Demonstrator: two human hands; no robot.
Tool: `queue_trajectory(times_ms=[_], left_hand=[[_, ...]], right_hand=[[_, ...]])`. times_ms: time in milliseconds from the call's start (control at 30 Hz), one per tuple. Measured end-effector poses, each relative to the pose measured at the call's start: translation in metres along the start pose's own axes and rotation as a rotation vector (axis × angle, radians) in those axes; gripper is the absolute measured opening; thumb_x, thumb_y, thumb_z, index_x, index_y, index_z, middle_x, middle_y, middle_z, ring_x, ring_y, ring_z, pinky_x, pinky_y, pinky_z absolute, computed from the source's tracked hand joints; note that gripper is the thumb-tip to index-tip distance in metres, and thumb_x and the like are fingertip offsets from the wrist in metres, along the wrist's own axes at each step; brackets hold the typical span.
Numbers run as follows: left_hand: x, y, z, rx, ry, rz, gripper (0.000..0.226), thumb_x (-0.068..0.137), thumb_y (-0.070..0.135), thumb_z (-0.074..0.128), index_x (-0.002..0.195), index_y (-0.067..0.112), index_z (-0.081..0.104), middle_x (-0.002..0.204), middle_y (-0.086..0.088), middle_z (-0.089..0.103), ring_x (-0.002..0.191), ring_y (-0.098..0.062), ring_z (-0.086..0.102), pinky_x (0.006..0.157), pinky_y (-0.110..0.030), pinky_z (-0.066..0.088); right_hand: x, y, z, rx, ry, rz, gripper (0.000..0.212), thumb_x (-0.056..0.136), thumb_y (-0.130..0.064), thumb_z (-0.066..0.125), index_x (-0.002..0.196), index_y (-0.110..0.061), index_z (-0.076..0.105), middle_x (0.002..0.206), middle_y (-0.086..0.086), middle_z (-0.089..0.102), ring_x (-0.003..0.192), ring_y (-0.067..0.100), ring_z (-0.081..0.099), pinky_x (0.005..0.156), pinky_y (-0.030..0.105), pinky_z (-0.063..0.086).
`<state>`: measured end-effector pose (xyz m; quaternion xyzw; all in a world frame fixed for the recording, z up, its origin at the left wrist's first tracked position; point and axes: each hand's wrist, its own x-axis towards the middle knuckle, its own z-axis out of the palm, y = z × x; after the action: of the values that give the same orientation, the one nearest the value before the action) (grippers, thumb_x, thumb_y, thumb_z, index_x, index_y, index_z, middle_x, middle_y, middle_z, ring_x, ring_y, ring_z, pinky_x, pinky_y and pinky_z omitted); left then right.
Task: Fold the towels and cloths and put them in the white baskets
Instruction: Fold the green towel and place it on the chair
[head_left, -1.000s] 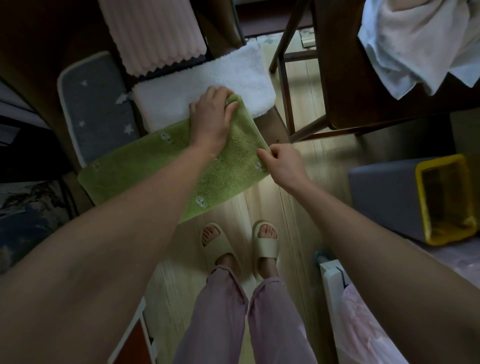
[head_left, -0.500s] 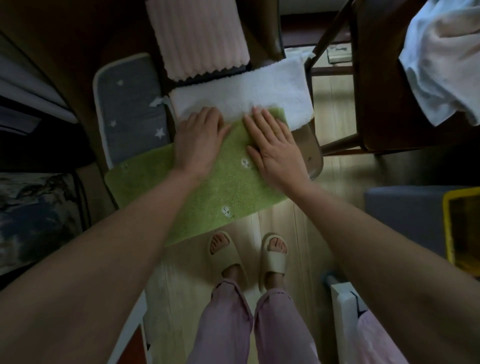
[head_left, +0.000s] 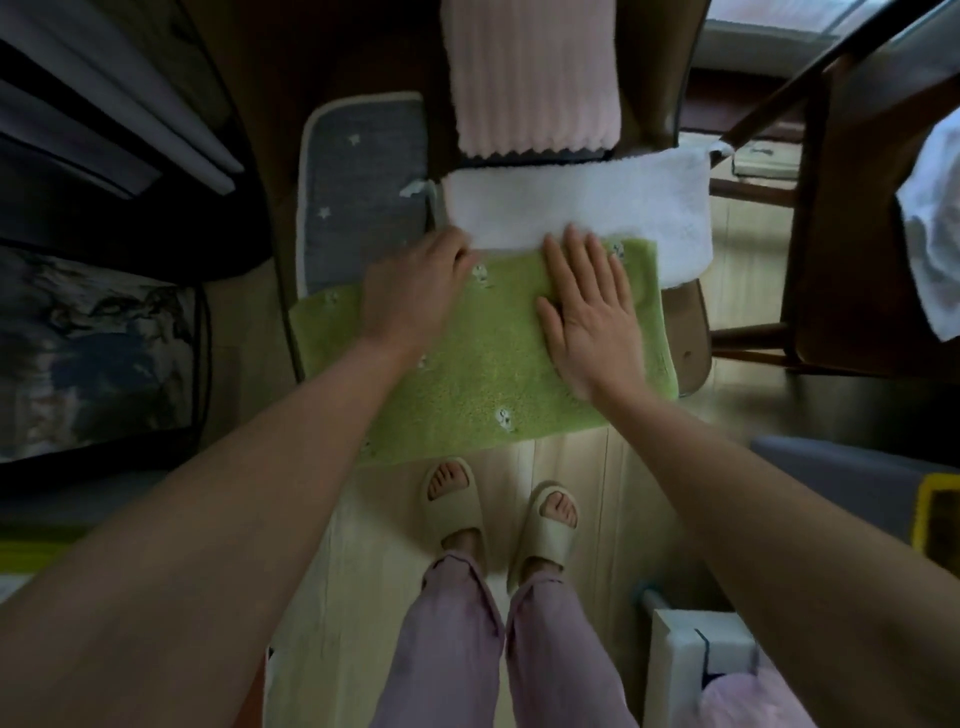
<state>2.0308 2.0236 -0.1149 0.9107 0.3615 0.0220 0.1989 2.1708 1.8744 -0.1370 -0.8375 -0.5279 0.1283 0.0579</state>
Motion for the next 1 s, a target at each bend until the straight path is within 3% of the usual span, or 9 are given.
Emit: queue_trajectory(times_ms=[100, 200, 267, 433, 533, 600, 800, 900, 1000], left_hand=[[-0.021, -0.020, -0.008, 0.025, -0.024, -0.154, 0.043, 0.104, 0.044, 0.026, 0.099, 0.016, 0.059, 0.093, -0.008, 0.065, 0.075, -0.024, 0.057, 0.068, -0.035, 0.042], [-0.042, -0.045, -0.022, 0.127, -0.053, -0.191, 0.051, 0.104, 0.044, 0.022, 0.102, 0.015, 0.064, 0.105, -0.011, 0.067, 0.096, -0.029, 0.060, 0.086, -0.038, 0.039], [-0.046, -0.055, -0.026, 0.122, -0.064, -0.227, 0.050, 0.105, 0.040, 0.023, 0.103, 0.012, 0.064, 0.110, -0.012, 0.066, 0.102, -0.029, 0.057, 0.089, -0.038, 0.036], [-0.073, -0.063, -0.022, -0.016, 0.104, -0.560, 0.042, 0.103, 0.039, 0.033, 0.122, 0.007, 0.052, 0.127, -0.018, 0.052, 0.113, -0.034, 0.049, 0.096, -0.044, 0.035], [-0.108, -0.056, -0.010, -0.341, 0.258, -0.824, 0.044, 0.099, 0.045, 0.040, 0.120, 0.007, 0.051, 0.119, -0.014, 0.056, 0.104, -0.032, 0.054, 0.088, -0.046, 0.046], [-0.122, -0.050, -0.004, -0.560, 0.251, -0.947, 0.049, 0.098, 0.051, 0.037, 0.114, 0.008, 0.055, 0.109, -0.010, 0.061, 0.095, -0.028, 0.059, 0.083, -0.046, 0.051], [-0.122, -0.050, -0.019, -0.720, 0.142, -0.974, 0.045, 0.098, 0.054, 0.038, 0.100, 0.014, 0.061, 0.091, 0.002, 0.064, 0.083, -0.016, 0.061, 0.075, -0.031, 0.049], [-0.122, -0.051, -0.021, -0.949, 0.232, -0.929, 0.033, 0.100, 0.046, 0.043, 0.103, 0.020, 0.062, 0.091, 0.011, 0.064, 0.082, -0.002, 0.062, 0.070, -0.018, 0.050], [-0.121, -0.050, -0.019, -1.007, 0.335, -0.920, 0.024, 0.100, 0.037, 0.046, 0.103, 0.019, 0.062, 0.088, 0.014, 0.063, 0.071, 0.013, 0.059, 0.059, -0.005, 0.044]], right_hand=[[-0.002, -0.021, -0.007, -0.020, 0.069, 0.024, 0.061, 0.102, -0.044, 0.020, 0.155, -0.015, 0.008, 0.162, 0.013, 0.002, 0.150, 0.025, -0.003, 0.122, 0.041, -0.002], [-0.014, -0.044, -0.002, -0.080, -0.011, -0.403, 0.060, 0.103, -0.044, 0.025, 0.154, -0.017, 0.009, 0.161, 0.011, 0.006, 0.149, 0.025, 0.000, 0.122, 0.045, 0.002], [-0.015, -0.047, 0.007, -0.080, -0.052, -0.521, 0.058, 0.102, -0.045, 0.027, 0.154, -0.019, 0.019, 0.161, 0.006, 0.014, 0.150, 0.023, 0.006, 0.122, 0.045, 0.007], [-0.016, -0.056, 0.014, -0.052, -0.036, -0.351, 0.059, 0.102, -0.044, 0.023, 0.155, -0.019, 0.015, 0.162, 0.004, 0.008, 0.150, 0.021, 0.004, 0.122, 0.044, 0.005], [-0.026, -0.068, 0.013, -0.013, 0.023, -0.244, 0.061, 0.102, -0.042, 0.024, 0.155, -0.014, 0.015, 0.162, 0.004, 0.007, 0.150, 0.022, 0.003, 0.122, 0.043, 0.003], [-0.024, -0.069, 0.014, -0.006, 0.047, -0.198, 0.061, 0.102, -0.040, 0.024, 0.155, -0.013, 0.013, 0.162, 0.005, 0.009, 0.150, 0.021, 0.003, 0.122, 0.043, 0.003], [-0.014, -0.071, 0.019, 0.088, 0.075, -0.202, 0.057, 0.102, -0.031, 0.024, 0.155, -0.015, 0.015, 0.162, 0.005, 0.009, 0.150, 0.018, 0.002, 0.122, 0.038, 0.002], [-0.012, -0.074, 0.021, 0.094, 0.070, -0.140, 0.056, 0.102, -0.032, 0.023, 0.155, -0.019, 0.013, 0.163, 0.002, 0.005, 0.150, 0.016, -0.001, 0.122, 0.036, 0.000], [-0.013, -0.076, 0.025, 0.017, 0.070, -0.126, 0.057, 0.102, -0.033, 0.025, 0.156, -0.021, 0.011, 0.163, 0.003, 0.004, 0.150, 0.017, -0.001, 0.122, 0.037, 0.000]])
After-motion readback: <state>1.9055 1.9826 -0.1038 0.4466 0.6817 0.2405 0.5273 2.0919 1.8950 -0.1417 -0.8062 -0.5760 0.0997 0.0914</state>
